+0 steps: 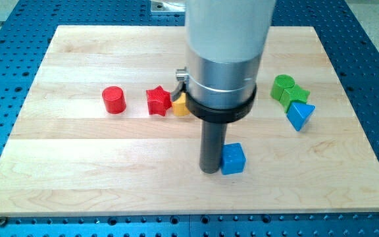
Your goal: Push the cube below to the triangle
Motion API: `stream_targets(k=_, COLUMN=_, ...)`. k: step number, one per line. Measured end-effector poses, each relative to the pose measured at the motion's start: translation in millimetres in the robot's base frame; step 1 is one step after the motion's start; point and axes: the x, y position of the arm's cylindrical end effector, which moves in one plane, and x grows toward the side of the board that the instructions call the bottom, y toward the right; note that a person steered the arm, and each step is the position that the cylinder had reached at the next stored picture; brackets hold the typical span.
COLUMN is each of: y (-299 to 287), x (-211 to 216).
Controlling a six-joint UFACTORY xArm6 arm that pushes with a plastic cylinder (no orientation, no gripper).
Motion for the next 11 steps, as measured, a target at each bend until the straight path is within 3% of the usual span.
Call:
stream_targets(k=3, y=47, x=35)
stream_targets(k=6, y=106, x=-28)
stream_targets(k=8, y=21, x=-32)
stream_targets(k=9, y=59, x=-55)
stream_targets(k=11, y=124, x=-60)
